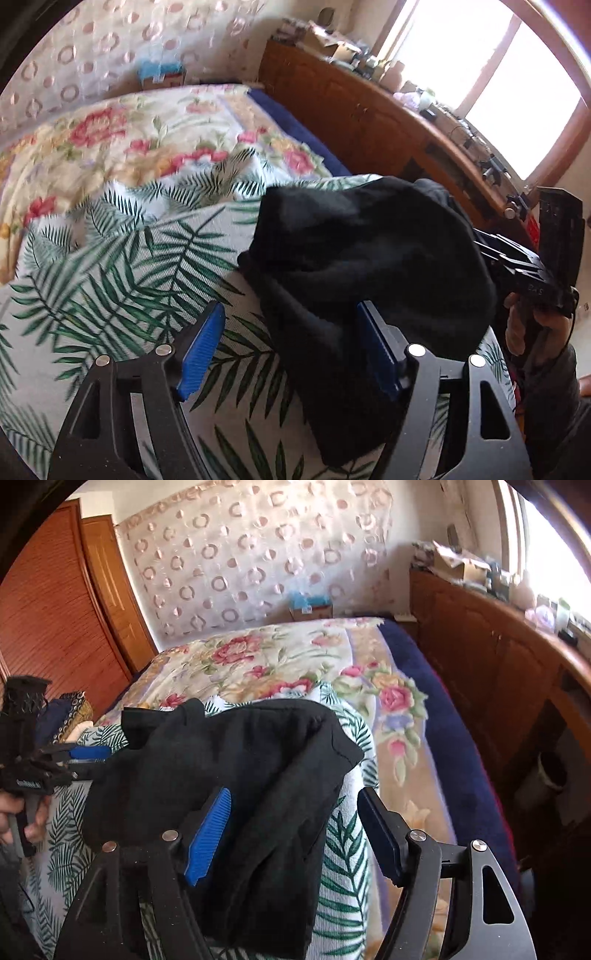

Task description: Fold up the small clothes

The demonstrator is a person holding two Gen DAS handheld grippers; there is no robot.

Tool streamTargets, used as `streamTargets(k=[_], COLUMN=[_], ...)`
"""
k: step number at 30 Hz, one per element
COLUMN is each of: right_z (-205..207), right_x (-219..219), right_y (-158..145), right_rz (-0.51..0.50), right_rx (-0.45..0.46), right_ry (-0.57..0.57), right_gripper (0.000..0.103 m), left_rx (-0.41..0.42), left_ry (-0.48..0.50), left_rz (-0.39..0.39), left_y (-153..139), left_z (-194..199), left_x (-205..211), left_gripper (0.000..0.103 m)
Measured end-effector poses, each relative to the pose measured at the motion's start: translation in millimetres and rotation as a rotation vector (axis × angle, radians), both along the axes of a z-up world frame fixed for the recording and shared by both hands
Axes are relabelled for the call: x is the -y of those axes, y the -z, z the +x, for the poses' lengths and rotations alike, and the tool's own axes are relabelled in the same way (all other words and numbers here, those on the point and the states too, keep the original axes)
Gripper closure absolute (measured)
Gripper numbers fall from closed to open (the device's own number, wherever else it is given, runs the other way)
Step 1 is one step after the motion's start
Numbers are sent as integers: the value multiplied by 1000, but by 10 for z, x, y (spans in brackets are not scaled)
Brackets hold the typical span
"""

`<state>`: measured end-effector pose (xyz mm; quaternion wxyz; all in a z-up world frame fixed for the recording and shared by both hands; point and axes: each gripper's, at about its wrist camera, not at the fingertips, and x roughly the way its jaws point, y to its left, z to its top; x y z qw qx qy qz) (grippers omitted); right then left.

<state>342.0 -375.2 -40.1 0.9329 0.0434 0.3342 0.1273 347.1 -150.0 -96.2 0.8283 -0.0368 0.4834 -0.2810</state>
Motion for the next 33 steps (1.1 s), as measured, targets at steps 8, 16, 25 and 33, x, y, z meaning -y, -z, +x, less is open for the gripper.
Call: streamTargets(k=[8, 16, 25, 33], right_z=[188, 99, -370, -223], right_x=[-80, -141, -1067, -2729], right_y=[100, -65, -1188, -1984], right_rz=[73, 116, 36, -51], right_rx=[-101, -64, 193, 314], right_ry=[-46, -137, -357, -691], right_gripper=[30, 85, 87, 87], left_rx=[11, 52, 328, 432], left_ry=[20, 29, -174, -520], left_rz=[-33, -138, -169, -122], left_y=[35, -174, -1214, -1434], left_z=[105, -118, -1119, -1979], left_x=[73, -38, -1161, -2547], left_gripper=[44, 86, 87, 87])
